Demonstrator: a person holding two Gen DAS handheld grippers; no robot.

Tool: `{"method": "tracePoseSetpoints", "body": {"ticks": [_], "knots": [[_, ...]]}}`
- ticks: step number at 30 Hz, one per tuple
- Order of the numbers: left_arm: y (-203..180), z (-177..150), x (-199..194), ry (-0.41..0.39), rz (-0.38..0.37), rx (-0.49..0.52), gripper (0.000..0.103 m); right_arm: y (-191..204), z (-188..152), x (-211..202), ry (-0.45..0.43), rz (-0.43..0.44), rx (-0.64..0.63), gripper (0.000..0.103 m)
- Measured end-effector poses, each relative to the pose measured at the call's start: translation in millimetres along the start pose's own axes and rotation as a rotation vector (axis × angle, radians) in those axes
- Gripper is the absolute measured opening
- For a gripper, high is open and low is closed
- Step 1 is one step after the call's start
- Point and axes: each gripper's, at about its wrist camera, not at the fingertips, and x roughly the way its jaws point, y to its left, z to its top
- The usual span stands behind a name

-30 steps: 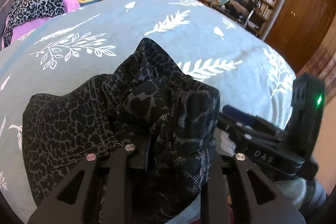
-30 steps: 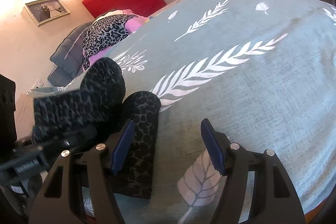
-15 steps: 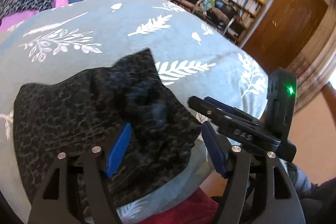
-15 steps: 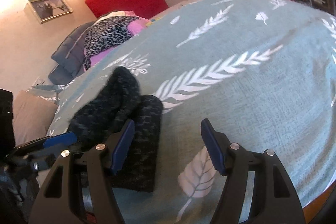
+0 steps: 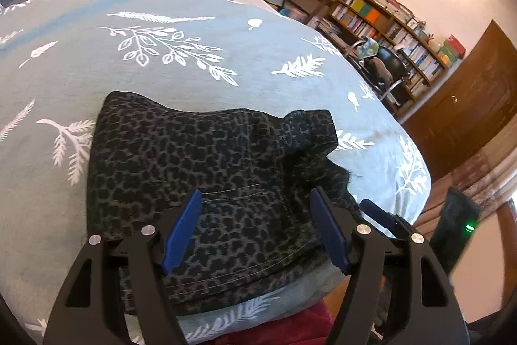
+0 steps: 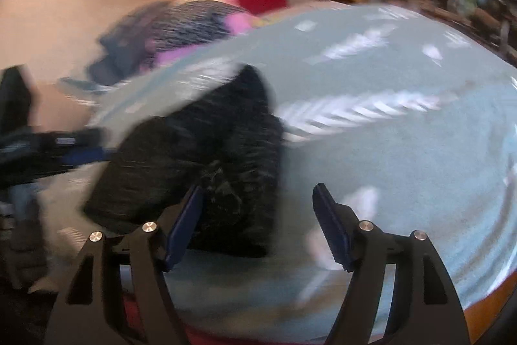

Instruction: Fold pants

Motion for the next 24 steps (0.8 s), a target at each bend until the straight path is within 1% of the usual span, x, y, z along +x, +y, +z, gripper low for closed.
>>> {"method": "tracePoseSetpoints", "body": {"ticks": [2,4,6,8,11,12,13,16,18,19,22,23,24], "knots": [[2.6,-2.8,-2.1,0.003,0.006,0.000,0.069,-15.1,-6.9,17.8,0.049,-0.004,0.040,0.076],[6.0,-5.3,-0.8,0.009,0.020,-0.003,0.069,-23.4,-13.6,24.5,0.052,0.018,0.089,0.078],[9.8,-8.0,0.0,0.018,0.025,-0.012,0.069,-19.8,-12.6,23.4,0.055,0.004,0.071,0.078],[14.0,-9.7,0.6,0.021,0.027,-0.022,0.069,-18.8,-9.2,18.8,0.062,0.009,0.071,0.078],[18.7,-12.4,-4.6,0.006,0.034,-0.028,0.069,-16.3,-1.6,1.2,0.029,0.013,0.076,0.078],[20.2,-12.9,-6.2,0.002,0.036,-0.031,0.069,-14.7,2.6,-6.7,0.010,0.017,0.077,0.074],[22.9,-13.5,-7.9,-0.002,0.038,-0.038,0.069,-12.3,7.4,-14.7,-0.012,0.038,0.083,0.069],[28.5,-14.5,-10.7,-0.006,0.043,-0.063,0.069,-3.3,20.6,-23.9,-0.034,0.131,0.109,0.068],[32.8,-15.3,-12.5,-0.008,0.044,-0.075,0.069,11.2,26.0,-22.0,-0.027,0.207,0.113,0.068],[34.5,-15.9,-14.1,-0.010,0.045,-0.080,0.069,19.5,26.8,-17.6,-0.018,0.220,0.108,0.068],[35.6,-17.7,-17.4,-0.015,0.046,-0.082,0.069,33.0,31.1,2.3,0.015,0.182,0.093,0.067],[36.1,-18.1,-18.4,-0.018,0.047,-0.082,0.069,37.1,32.8,11.7,0.027,0.171,0.095,0.064],[36.5,-18.4,-19.3,-0.021,0.048,-0.082,0.069,40.2,34.4,18.8,0.038,0.153,0.099,0.057]]}}
